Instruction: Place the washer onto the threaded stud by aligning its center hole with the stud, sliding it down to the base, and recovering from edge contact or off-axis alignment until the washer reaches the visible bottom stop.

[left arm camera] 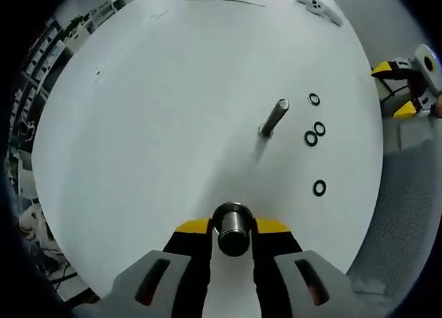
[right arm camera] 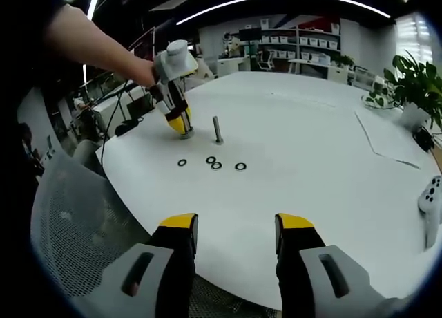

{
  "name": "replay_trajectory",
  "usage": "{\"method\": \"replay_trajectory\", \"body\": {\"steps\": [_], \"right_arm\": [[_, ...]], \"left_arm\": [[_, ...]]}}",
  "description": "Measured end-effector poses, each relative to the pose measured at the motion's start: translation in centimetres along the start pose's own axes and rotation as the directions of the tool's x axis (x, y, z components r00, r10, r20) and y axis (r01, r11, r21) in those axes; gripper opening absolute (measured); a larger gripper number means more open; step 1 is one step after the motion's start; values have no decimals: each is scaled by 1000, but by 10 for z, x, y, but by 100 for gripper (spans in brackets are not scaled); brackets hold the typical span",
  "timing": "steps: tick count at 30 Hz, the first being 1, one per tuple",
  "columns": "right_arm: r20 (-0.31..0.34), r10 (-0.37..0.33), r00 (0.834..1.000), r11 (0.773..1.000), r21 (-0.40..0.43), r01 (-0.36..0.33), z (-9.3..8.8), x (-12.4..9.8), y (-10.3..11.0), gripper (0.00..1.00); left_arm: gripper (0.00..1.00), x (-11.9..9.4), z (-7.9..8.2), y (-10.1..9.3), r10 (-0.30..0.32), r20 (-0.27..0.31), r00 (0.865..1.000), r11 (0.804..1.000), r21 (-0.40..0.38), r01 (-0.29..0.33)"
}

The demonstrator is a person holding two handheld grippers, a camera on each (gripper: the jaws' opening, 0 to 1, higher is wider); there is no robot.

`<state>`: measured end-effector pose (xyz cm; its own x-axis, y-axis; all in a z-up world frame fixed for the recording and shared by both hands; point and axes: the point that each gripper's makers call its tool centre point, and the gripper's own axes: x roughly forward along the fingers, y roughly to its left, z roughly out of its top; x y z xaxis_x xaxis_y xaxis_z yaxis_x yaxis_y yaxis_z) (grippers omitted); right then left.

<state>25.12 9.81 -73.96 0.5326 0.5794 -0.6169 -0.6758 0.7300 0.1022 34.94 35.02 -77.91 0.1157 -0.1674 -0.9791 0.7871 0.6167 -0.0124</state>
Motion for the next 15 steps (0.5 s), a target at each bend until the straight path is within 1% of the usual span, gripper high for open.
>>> {"method": "replay_trajectory", "body": {"steps": [1,3,10,15], "right_arm": [[0,0,1000,1000,0,0,0,0,0,48],[2,0,1000,1000,-1,0,0,0,0,48],[3,0,1000,1000,-2,0,0,0,0,48],[2,0,1000,1000,-2,0,0,0,0,48]], "left_arm": [[21,0,2,1,9,21,1000,1000,-24,-8],[23,0,2,2,8,30,1000,999,-38,-7],[24,-7,-2,6,34,40,999,998,-46,-32],[25,-10,-7,4,31,40,999,998,-63,-29]]}}
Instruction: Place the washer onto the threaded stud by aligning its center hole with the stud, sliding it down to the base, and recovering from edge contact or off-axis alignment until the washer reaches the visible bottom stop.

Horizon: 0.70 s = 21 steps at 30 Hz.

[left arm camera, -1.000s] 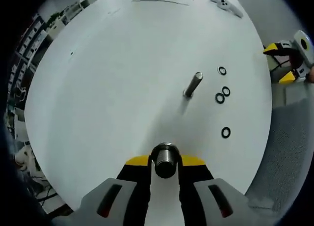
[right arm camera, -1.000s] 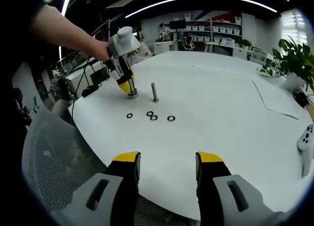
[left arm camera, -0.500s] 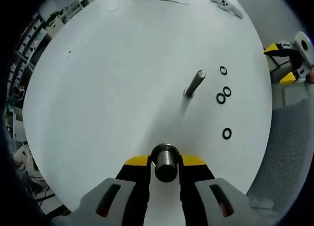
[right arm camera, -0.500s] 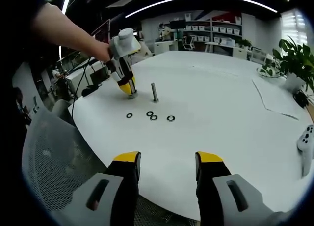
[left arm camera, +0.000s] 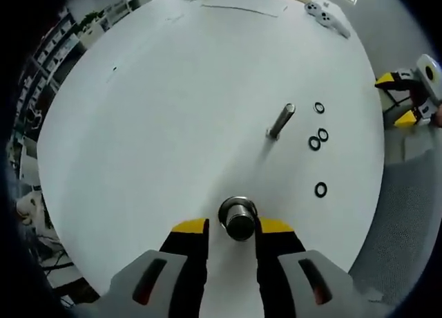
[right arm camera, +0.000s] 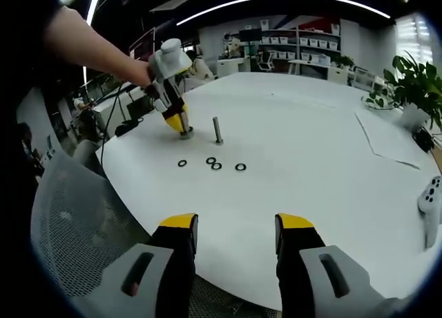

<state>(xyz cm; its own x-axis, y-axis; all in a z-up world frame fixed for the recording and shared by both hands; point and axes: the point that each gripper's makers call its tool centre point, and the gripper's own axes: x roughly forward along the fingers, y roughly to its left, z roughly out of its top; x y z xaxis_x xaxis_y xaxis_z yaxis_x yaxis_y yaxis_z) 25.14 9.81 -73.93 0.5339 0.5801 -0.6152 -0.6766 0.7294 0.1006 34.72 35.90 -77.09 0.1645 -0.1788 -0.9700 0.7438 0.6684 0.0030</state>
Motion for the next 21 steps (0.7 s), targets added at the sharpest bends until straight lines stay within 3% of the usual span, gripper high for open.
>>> {"method": "replay_trajectory", "body": {"steps": [13,21], "right_arm": [[5,2,1000,1000,0,-2,1,0,0,47],[7,3,1000,1000,-1,-3,1,0,0,47]], "left_arm": [[26,-2,-12,-8,0,21,1000,999,-48,1],[28,0,-15,-23,-16,9,1000,1000,-17,16]]}}
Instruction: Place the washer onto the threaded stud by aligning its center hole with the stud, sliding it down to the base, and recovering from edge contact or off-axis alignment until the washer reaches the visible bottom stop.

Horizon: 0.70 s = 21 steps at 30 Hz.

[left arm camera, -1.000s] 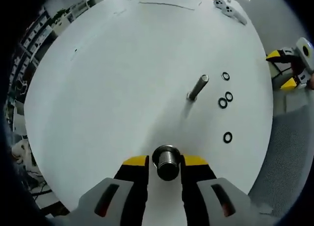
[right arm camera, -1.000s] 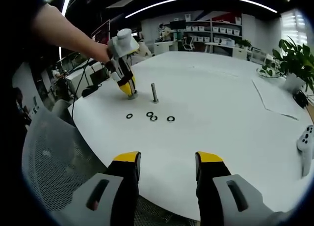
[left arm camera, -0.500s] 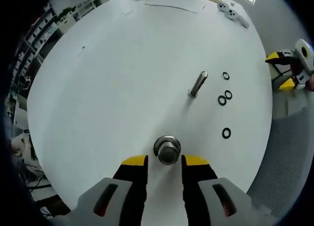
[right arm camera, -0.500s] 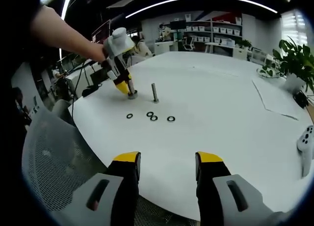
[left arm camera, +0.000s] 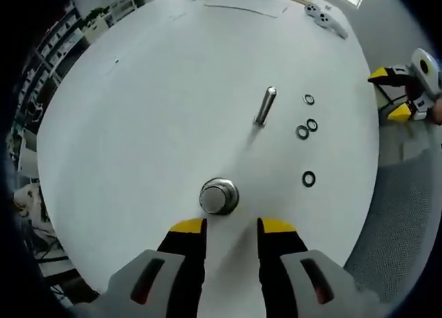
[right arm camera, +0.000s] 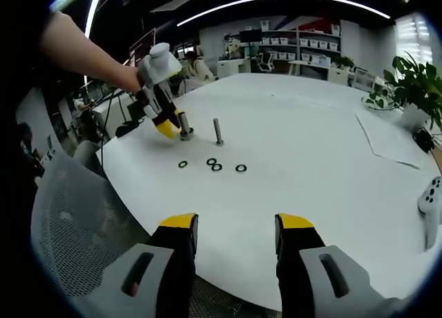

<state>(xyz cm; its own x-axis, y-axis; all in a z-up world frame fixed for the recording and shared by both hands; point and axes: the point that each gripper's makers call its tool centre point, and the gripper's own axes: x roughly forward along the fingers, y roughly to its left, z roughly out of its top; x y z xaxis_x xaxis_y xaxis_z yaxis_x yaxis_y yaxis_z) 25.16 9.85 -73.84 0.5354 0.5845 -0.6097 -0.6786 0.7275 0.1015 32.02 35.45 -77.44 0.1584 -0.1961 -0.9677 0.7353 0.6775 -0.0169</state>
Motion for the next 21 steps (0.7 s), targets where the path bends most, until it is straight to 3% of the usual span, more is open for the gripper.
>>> {"method": "replay_trajectory", "body": {"steps": [9,21], "right_arm": [[3,0,1000,1000,-2,0,1,0,0,47],[3,3,1000,1000,0,-3,1,0,1,47]], "left_arm": [[26,2,2,-23,-28,-17,999,998,59,29],[27,7,17,-51,-80,-10,997,990,117,81]]}}
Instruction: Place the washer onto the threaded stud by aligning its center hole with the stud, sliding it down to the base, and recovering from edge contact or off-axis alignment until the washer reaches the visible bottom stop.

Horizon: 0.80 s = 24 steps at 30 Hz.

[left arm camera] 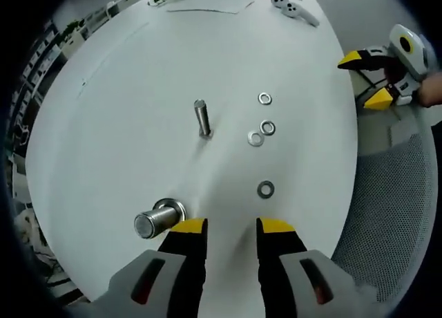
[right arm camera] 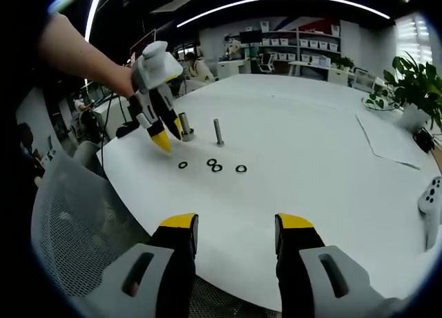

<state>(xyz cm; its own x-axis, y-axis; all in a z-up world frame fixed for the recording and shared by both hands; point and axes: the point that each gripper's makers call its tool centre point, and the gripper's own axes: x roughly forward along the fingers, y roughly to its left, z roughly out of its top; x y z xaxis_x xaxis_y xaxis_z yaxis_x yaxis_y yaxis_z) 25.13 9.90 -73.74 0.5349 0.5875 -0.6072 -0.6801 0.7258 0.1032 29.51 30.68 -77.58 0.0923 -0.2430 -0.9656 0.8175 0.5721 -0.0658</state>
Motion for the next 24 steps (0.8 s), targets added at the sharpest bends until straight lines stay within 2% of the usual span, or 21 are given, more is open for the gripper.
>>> {"method": "replay_trajectory", "body": {"steps": [15,17,24], "right_arm": [[1,2,1000,1000,3,-2,0,0,0,47],[2,2,1000,1000,2,-2,0,0,0,47],[2,2,1000,1000,1,-2,0,0,0,47]], "left_arm": [[26,9,15,-20,-20,-6,1000,998,56,20],[26,12,17,-22,-14,-7,1000,996,92,15],[26,19,22,-34,-24,-12,1000,992,123,26]]}}
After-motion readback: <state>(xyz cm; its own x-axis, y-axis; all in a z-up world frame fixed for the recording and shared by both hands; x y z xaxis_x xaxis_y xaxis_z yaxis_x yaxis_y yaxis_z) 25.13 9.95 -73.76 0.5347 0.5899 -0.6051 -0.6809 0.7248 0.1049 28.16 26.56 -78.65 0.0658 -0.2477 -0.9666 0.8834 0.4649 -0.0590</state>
